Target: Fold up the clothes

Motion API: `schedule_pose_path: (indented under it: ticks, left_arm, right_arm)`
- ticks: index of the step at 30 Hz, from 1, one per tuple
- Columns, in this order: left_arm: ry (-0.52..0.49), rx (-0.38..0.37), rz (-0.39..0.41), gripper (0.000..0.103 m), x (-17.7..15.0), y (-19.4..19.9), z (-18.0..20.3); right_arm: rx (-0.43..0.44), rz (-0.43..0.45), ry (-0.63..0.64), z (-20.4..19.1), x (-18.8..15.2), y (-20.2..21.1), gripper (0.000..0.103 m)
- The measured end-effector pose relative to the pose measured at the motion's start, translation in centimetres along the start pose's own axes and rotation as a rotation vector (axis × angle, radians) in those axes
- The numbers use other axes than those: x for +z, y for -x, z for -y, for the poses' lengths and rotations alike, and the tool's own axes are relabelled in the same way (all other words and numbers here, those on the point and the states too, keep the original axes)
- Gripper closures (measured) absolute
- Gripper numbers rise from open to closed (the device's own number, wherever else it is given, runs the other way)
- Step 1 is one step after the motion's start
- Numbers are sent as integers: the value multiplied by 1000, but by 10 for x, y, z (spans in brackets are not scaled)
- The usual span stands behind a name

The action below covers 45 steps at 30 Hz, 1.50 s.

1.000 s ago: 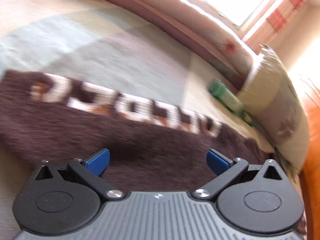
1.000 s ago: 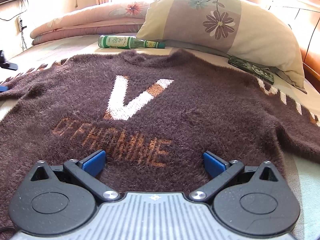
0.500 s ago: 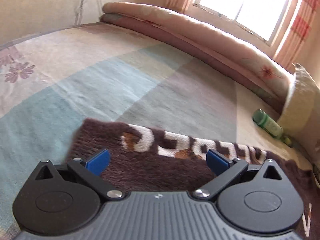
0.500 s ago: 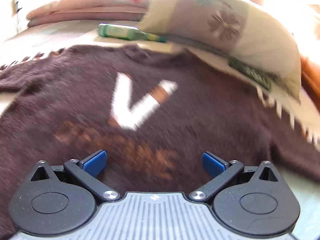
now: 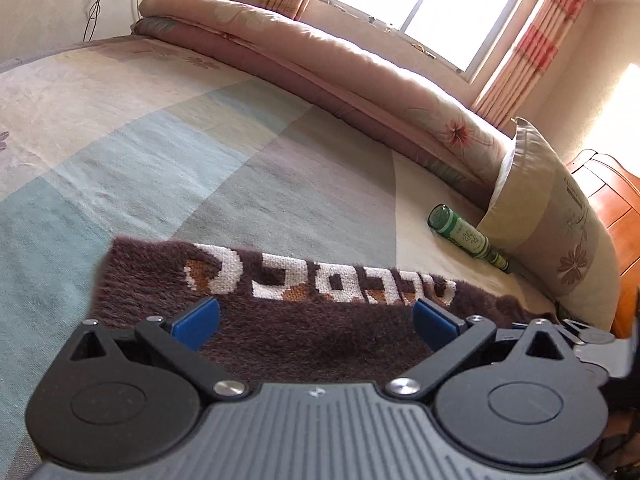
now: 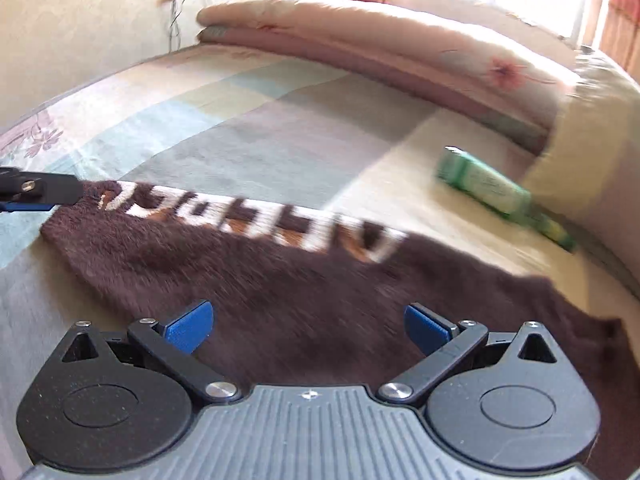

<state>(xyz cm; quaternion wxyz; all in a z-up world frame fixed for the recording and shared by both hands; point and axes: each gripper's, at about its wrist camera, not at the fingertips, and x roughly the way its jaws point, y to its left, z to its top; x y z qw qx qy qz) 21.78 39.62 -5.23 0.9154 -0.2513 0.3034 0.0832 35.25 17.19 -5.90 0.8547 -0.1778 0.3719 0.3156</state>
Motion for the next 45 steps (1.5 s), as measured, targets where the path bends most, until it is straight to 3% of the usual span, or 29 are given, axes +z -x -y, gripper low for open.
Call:
schedule_pose_path:
  ticks: [7,12,17,20,24,28,30,34,35,38,42,45]
  left_arm:
    - [33,6,35,1,7,17,-17]
    - [40,0,56,1,11,24,-21]
    - [23,-9,77,1,11,37,-17]
    - [44,-1,106,1,13,48,-21]
    - [58,3,142,1,14,63,-27]
    - [59,147,184,1,18,77,-30]
    - [71,135,185,1,18,82,-38]
    - [93,115,197,1,19,89,-47]
    - [95,112,198,1,20,89,-47]
    - [94,80,179,1,21,84,-46]
    - [80,61,146,1,20,73,-39]
    - [67,42,122,1,19,68,-35]
  right_arm:
    - [49,-67,-18,-41,27,-80,0]
    - [22,-17,-40,-51,40,-103,0]
    - [22,-27,-68,-59,53,-93,0]
    - [102,24,-27,-80,45,-74,0]
    - [195,-33,51,-128,37,-86,0]
    - [242,1,115,-174,38,-88,0]
    - [245,-3,139,-180,47,-94,0]
    - [308,23,32,-153,52,-83,0]
    - [294,42,8,-145,51,-78,0]
    - [141,81,-37,-120,46,-68,0]
    - [-41,58,-126,-83,42,-72,0]
    - [-65,-5,-190,-77,44,-91,0]
